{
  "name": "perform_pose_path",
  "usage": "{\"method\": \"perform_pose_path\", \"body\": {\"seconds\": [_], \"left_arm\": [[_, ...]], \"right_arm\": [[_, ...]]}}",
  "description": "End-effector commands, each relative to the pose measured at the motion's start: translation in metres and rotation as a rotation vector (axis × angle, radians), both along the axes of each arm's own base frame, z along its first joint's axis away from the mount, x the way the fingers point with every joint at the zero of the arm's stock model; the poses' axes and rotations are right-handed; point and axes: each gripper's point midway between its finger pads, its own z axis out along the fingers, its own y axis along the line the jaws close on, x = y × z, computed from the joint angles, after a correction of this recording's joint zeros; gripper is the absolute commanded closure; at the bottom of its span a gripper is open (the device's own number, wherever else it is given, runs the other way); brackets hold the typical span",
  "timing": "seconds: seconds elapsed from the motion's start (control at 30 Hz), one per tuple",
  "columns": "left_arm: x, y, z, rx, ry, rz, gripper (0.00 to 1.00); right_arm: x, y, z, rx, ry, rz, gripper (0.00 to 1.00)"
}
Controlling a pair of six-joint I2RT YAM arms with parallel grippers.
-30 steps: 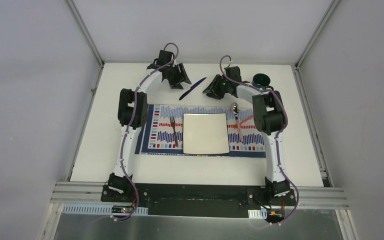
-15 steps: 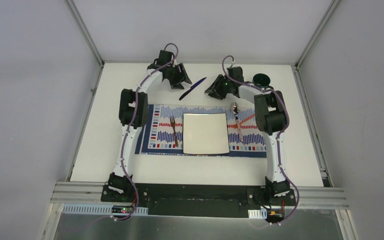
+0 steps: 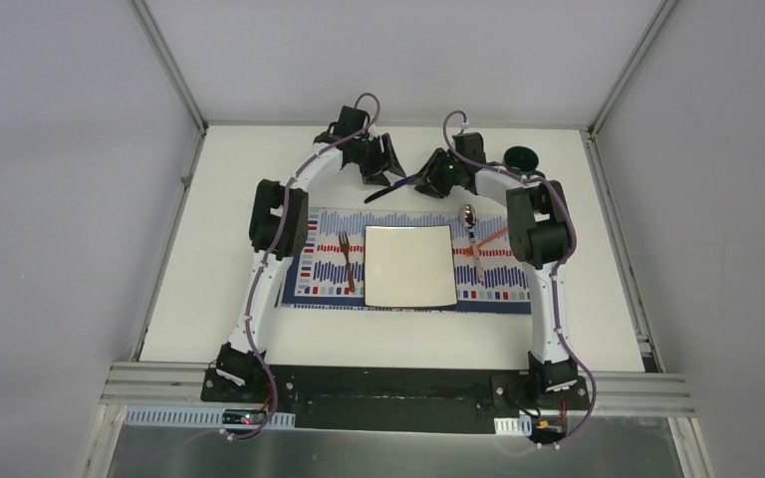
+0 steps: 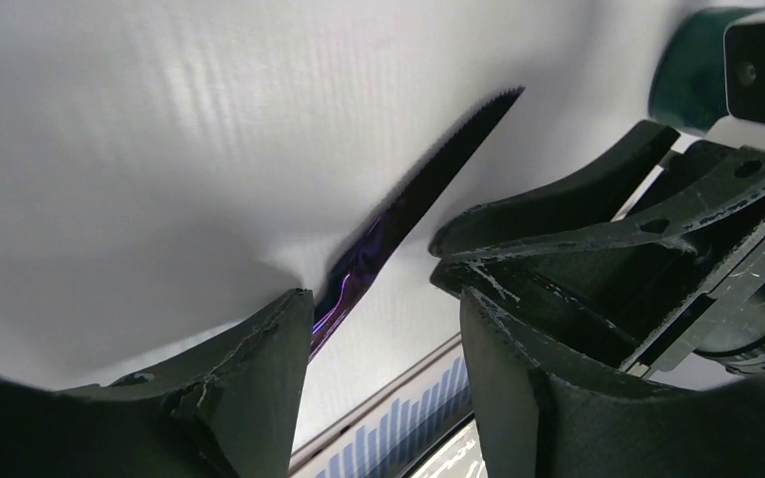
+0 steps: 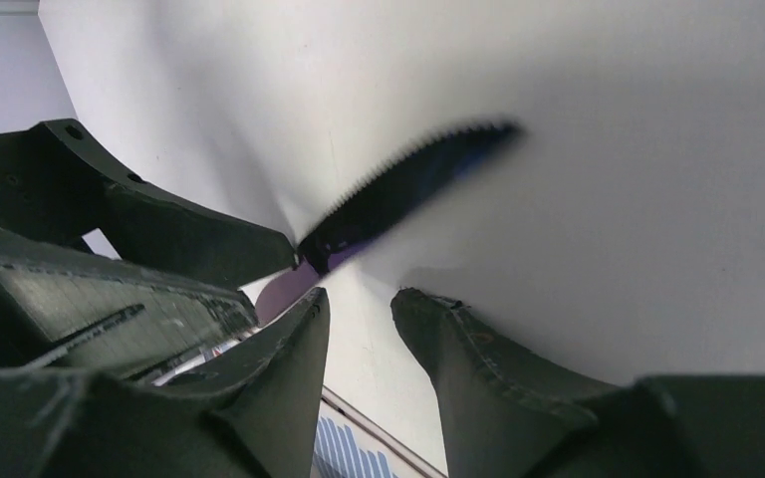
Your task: Set the dinner table for one person
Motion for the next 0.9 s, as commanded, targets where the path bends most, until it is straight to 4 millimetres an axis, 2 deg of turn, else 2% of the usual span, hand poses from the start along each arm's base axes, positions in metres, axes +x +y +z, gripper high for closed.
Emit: {"method": "perform_pose_path", "body": {"seconds": [0.0,0.3,0.6,0.87], "left_arm": [[0.001,-0.015,0.013,-0.042,-0.039,-0.028,0.43],[0.002,-0.013,0.011,-0.04,-0.041,-0.024,0.43],[0.005,-0.009,0.014,-0.058,-0.048,-0.028,0.43],[0.008,-0.011,0.02,-0.088,-0.056,-0.031,0.42]], "right_arm": [[0.015,0.002,0.018,0.018,-0.05,-0.014,0.55],[0.017,0.01,0.008,0.018,-0.033,-0.01,0.55],[0.019,0.033,-0.011,-0.031,-0.011,0.017,0.54],[0.014,0.049,-0.018,-0.075,0.008,0.048,0.54]]}}
